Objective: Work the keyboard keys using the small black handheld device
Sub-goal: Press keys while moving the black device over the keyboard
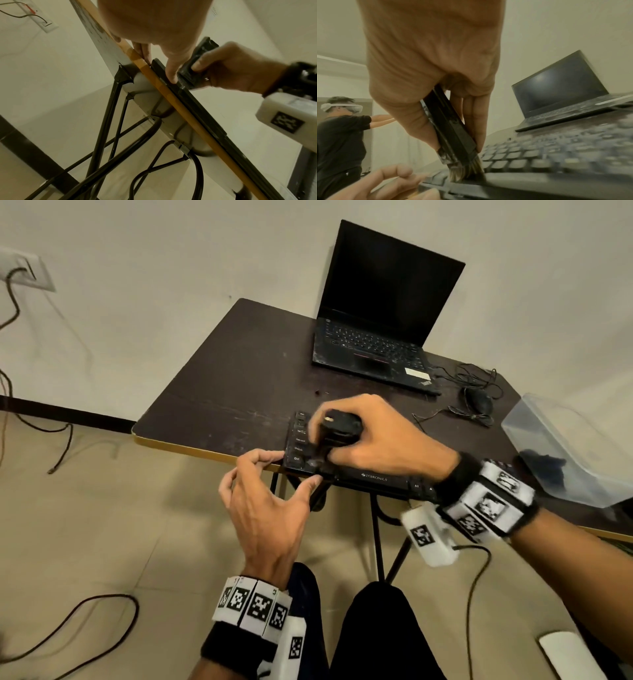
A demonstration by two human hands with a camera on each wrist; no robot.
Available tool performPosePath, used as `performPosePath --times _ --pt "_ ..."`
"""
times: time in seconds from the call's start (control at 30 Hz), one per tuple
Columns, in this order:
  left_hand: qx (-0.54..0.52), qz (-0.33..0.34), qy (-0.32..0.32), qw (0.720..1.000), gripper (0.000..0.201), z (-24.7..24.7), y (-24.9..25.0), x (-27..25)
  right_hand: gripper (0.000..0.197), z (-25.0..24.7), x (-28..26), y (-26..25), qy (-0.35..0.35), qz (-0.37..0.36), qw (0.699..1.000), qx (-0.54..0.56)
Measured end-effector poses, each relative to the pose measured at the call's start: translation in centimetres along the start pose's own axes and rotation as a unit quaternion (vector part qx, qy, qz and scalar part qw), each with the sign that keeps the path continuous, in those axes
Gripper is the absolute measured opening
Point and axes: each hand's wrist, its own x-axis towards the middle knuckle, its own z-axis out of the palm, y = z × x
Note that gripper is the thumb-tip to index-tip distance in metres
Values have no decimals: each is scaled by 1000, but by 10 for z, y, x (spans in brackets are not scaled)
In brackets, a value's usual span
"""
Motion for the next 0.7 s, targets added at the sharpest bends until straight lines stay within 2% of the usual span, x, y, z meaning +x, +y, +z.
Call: performPosePath --times 0.1,0.17,0.4,0.7 --pt "-3 -7 -1 1000 76 1 4 0 32 -19 -33 23 9 40 999 16" --pt "-6 -13 -4 1000 74 1 3 -1 32 -20 -36 25 22 37 999 25" --pt "2 -22 -7 1000 78 1 2 -2 25 31 34 -29 35 -56 997 32" --pt "-12 -9 -2 1000 78 3 3 -1 27 14 50 -13 49 -8 999 -16"
